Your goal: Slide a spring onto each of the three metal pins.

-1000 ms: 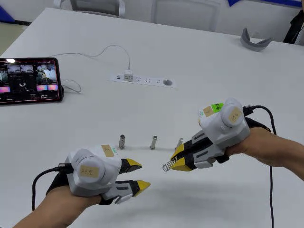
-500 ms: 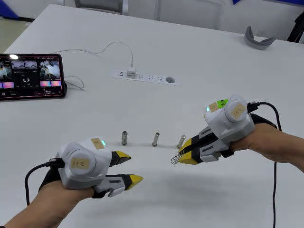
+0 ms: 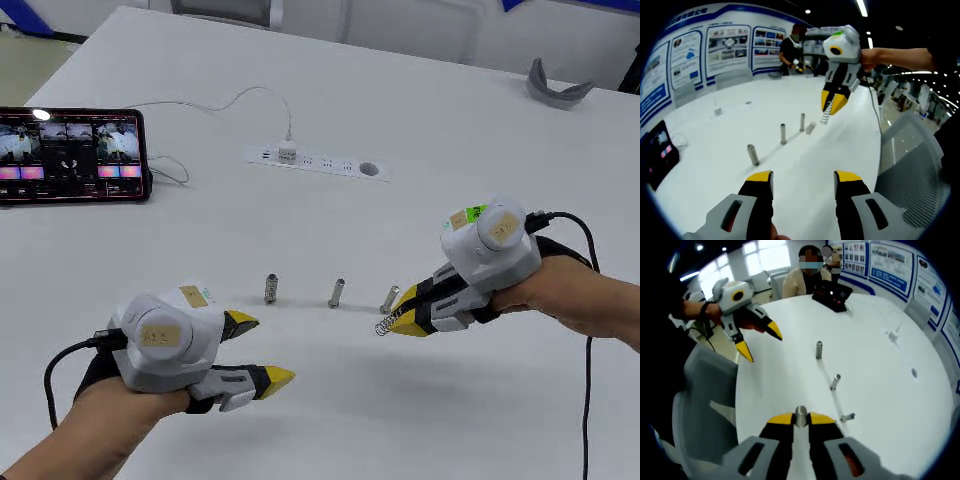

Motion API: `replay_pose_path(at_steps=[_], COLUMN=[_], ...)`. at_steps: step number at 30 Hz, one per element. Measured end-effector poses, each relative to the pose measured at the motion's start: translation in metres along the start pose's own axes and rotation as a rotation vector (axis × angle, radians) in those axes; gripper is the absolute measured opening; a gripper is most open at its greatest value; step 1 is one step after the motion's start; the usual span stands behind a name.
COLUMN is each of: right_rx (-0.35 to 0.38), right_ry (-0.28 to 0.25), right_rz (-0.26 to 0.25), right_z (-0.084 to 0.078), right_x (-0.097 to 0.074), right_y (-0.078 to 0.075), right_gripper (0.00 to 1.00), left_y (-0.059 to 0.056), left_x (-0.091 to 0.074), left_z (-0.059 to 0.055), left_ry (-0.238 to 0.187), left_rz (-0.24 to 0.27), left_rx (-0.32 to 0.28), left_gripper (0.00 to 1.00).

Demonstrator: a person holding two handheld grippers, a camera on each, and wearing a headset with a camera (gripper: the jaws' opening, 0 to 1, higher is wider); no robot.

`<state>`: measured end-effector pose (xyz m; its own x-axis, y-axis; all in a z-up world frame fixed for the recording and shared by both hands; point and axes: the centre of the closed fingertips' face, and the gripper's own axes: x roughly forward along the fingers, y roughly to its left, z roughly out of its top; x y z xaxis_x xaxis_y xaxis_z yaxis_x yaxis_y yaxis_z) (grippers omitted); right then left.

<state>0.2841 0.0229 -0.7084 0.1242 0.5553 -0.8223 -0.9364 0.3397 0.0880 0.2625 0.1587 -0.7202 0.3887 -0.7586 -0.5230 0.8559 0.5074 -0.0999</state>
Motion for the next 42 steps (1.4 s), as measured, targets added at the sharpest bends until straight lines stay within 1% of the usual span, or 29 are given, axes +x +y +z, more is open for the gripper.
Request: replay_pose_path(at_steps=[4, 7, 10, 18, 24, 42], right_rx=[0.005, 0.007, 0.009, 0.011, 0.006, -0.018], right_ry=[0.011, 0.017, 0.026, 0.043, 0.057, 0.073], right_rz=[-0.009, -0.006, -0.011, -0.025, -0.029, -0.038], right_z=[-0.002, -0.002, -0.003, -0.003, -0.002, 0.015], right_x=[0.002, 0.003, 0.005, 0.01, 0.013, 0.028], right_y=[-0.007, -0.009, -0.014, -0.025, -0.033, -0.053], right_gripper=[0.12, 0.12, 0.12, 0.12, 0.12, 0.12], left_y=[0.006, 0.01, 0.013, 0.017, 0.02, 0.027], left_x=[-0.002, -0.006, -0.008, -0.015, -0.019, -0.029], left_z=[-0.003, -0.003, -0.005, -0.014, -0.018, -0.024], left_ry=[0.006, -0.005, -0.004, 0.003, 0.004, 0.0], left_rz=[0.02, 0.028, 0.038, 0.052, 0.063, 0.086], left_rx=[-0.01, -0.028, -0.036, -0.061, -0.076, -0.109], left_gripper=[0.54, 0.56, 0.57, 0.61, 0.63, 0.65])
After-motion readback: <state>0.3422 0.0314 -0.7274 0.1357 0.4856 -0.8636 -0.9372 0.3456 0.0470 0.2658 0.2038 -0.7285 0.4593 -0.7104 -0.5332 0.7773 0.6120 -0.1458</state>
